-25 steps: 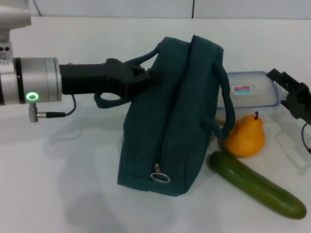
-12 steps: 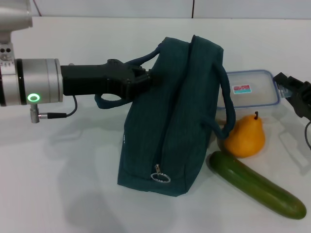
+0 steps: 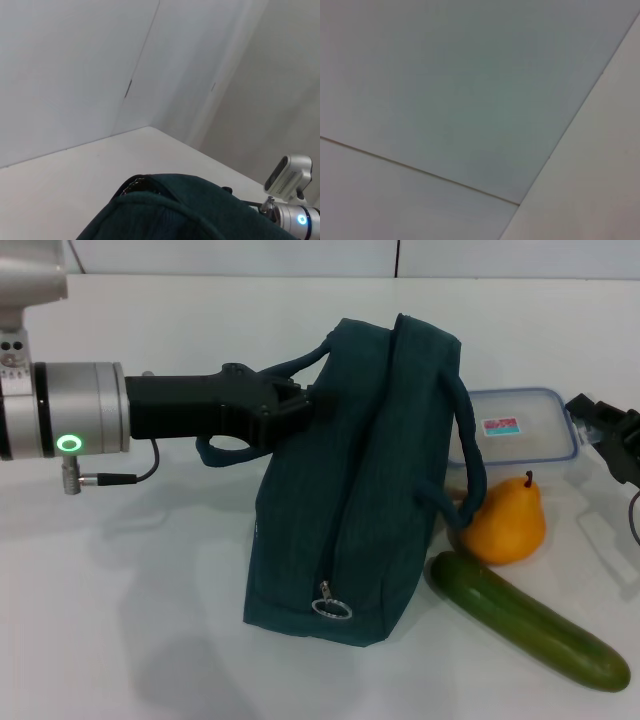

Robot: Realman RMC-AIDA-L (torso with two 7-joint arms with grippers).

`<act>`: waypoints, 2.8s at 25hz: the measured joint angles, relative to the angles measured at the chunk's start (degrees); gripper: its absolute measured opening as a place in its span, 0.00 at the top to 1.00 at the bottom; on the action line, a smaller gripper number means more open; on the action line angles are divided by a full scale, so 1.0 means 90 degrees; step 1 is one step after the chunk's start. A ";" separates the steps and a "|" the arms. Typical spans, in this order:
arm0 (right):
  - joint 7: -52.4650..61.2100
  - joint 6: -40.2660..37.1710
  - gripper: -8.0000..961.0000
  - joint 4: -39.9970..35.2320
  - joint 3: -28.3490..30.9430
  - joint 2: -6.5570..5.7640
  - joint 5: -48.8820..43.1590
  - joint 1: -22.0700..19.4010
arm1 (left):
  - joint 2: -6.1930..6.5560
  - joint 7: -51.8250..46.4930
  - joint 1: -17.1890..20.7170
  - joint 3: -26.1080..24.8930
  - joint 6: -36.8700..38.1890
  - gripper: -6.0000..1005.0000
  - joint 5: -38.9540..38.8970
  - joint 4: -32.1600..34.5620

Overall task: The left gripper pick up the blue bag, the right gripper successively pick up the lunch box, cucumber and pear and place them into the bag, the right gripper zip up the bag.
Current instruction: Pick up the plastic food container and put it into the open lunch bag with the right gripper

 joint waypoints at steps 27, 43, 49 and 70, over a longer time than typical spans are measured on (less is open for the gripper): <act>-0.2728 -0.1718 0.89 -0.1607 -0.0206 -0.0086 -0.0364 -0.0544 | -0.0017 0.1580 0.0320 0.0018 0.0064 0.95 -0.0765 -0.0264; -0.1338 -0.2875 0.89 -0.3207 -0.0156 -0.0155 -0.0320 -0.0489 | 0.0023 0.1649 0.0320 -0.0030 0.0064 0.94 -0.0773 -0.0216; -0.0513 -0.2867 0.89 -0.3576 -0.0190 -0.0130 -0.0344 0.0270 | 0.0016 0.1680 0.0319 -0.0030 0.0060 0.94 -0.0756 -0.0244; -0.0792 -0.2069 0.89 -0.3443 -0.1538 -0.0013 -0.0322 0.0940 | 0.0013 0.1683 0.0199 -0.0031 -0.0038 0.94 -0.0748 -0.0330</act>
